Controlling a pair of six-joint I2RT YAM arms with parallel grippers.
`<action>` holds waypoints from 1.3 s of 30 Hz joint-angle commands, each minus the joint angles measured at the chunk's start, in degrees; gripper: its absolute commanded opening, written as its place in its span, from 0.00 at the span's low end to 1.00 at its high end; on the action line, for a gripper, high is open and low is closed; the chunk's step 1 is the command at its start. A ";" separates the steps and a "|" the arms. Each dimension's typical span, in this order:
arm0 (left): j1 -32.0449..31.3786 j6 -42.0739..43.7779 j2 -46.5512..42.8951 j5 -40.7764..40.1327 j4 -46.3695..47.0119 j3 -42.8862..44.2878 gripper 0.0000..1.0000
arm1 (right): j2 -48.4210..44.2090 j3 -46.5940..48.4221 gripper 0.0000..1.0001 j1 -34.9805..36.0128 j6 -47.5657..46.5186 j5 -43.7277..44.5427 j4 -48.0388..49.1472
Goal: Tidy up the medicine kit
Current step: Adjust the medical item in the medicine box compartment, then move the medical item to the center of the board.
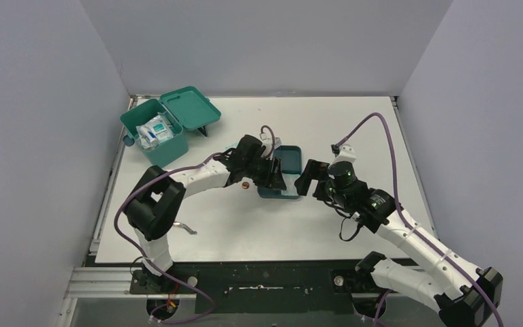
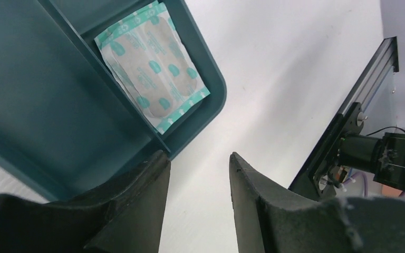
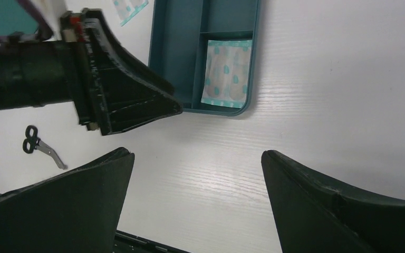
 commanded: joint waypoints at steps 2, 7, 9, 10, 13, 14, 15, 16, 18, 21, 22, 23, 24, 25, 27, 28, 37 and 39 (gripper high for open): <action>1.56 -0.48 -9.63 -4.90 0.60 -1.42 0.46 | 3.30 0.35 0.96 -0.35 4.54 2.27 2.29; 4.97 3.01 -14.33 -15.80 -7.33 -1.65 0.54 | 6.11 1.34 0.97 -0.36 3.08 -1.30 3.15; 6.93 4.21 -14.58 -21.82 -10.19 -0.87 0.54 | 6.30 1.50 0.98 -0.31 2.80 -1.67 3.24; 7.88 4.74 -14.46 -24.73 -11.12 -0.44 0.54 | 6.18 1.51 0.98 -0.36 2.66 -1.79 3.38; 10.71 7.08 -12.94 -30.40 -12.49 1.32 0.54 | 5.26 1.17 0.98 -0.31 2.49 -2.08 3.95; 11.50 7.88 -12.12 -31.70 -12.79 2.19 0.54 | 4.99 1.08 0.98 -0.31 2.26 -2.21 4.06; 12.31 8.98 -11.22 -32.99 -12.97 3.01 0.53 | 4.68 1.07 0.98 -0.31 2.03 -2.38 4.15; 13.00 9.71 -10.29 -33.92 -12.89 3.74 0.53 | 4.48 1.07 0.98 -0.32 1.74 -2.46 4.16; 13.94 11.93 -8.38 -33.82 -11.64 5.25 0.52 | 4.17 1.07 0.98 -0.32 1.15 -2.50 4.09; 14.59 14.27 -4.80 -33.01 -10.46 8.16 0.49 | 3.78 1.23 0.98 -0.28 0.65 -2.42 3.77; 14.95 14.57 -3.23 -32.49 -10.46 9.53 0.47 | 3.69 1.24 0.98 -0.25 0.55 -2.48 3.82; 15.38 14.66 -1.59 -31.74 -10.86 11.16 0.46 | 3.65 1.24 0.98 -0.28 0.46 -2.49 3.79; 15.70 14.75 0.02 -30.92 -11.34 12.81 0.45 | 3.60 1.20 0.98 -0.31 0.41 -2.50 3.72; 15.90 14.91 1.58 -30.08 -11.57 14.81 0.43 | 3.58 1.16 0.98 -0.31 0.35 -2.53 3.79; 16.05 15.05 4.40 -28.76 -11.71 17.21 0.42 | 3.57 0.94 0.98 -0.33 0.40 -2.59 4.02; 16.10 15.06 5.67 -28.33 -11.83 18.19 0.41 | 3.50 0.79 0.98 -0.33 0.43 -2.66 4.19; 17.53 14.38 13.19 -22.09 -10.54 20.95 0.31 | 4.39 0.31 0.99 -0.31 -0.25 -4.24 6.18; 17.80 14.29 13.98 -21.68 -10.40 20.52 0.31 | 4.86 0.80 0.99 -0.29 -0.87 -4.47 6.19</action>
